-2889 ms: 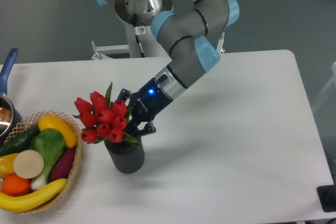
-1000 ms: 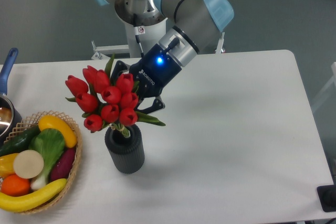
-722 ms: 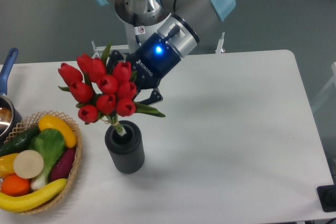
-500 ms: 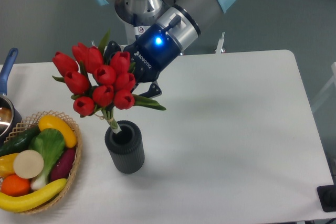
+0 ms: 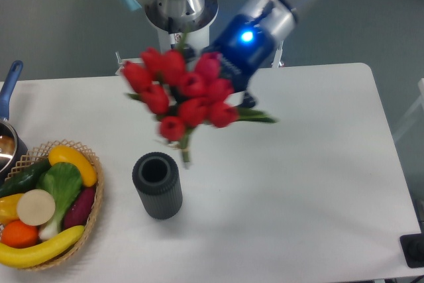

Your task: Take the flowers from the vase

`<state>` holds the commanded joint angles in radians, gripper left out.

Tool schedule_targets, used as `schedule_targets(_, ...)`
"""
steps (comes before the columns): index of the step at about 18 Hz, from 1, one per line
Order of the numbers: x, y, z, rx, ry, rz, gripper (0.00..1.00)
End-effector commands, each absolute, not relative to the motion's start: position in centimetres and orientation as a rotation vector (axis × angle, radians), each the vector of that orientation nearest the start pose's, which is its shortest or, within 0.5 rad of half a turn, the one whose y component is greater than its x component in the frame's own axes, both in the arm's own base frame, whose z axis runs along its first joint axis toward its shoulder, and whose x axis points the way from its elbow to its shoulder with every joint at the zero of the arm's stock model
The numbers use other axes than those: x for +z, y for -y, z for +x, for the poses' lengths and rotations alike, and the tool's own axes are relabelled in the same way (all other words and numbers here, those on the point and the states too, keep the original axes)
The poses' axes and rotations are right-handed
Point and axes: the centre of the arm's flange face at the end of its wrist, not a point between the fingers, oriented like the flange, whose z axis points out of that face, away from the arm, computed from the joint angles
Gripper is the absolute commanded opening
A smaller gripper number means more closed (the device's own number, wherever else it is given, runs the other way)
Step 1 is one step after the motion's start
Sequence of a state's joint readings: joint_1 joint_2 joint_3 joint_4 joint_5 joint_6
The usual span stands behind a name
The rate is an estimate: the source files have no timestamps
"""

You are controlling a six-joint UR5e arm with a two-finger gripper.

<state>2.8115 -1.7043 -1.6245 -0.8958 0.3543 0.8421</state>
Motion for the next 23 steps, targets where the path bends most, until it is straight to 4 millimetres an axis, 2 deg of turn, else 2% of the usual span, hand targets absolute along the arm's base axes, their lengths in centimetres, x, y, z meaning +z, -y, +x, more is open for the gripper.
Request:
schedule_targets(2, 52.7, -36.6, -46.4, -0.215, 0.099, -1.882, 0.42)
schedule_targets(6, 52.0, -33.4, -49.3, -0.125, 0.103, -1.880, 0.42)
schedule_targets(10, 51.3, -31.7, -50.4, -0.082, 0.097, -1.879, 0.42)
schedule_targets(15, 51.2, -31.6, -50.5, -0.085, 0.097, -1.874, 0.42)
schedule_targets(17, 50.1, -31.4, -50.3, -0.098, 0.107, -1.877, 0.42)
schedule_targets(19, 49.8, -31.5, -50.2, -0.089, 0.090, -1.878, 0.42)
schedule_targets(23, 49.9, -31.6, -50.1, -0.087, 0.085, -1.878, 0.42)
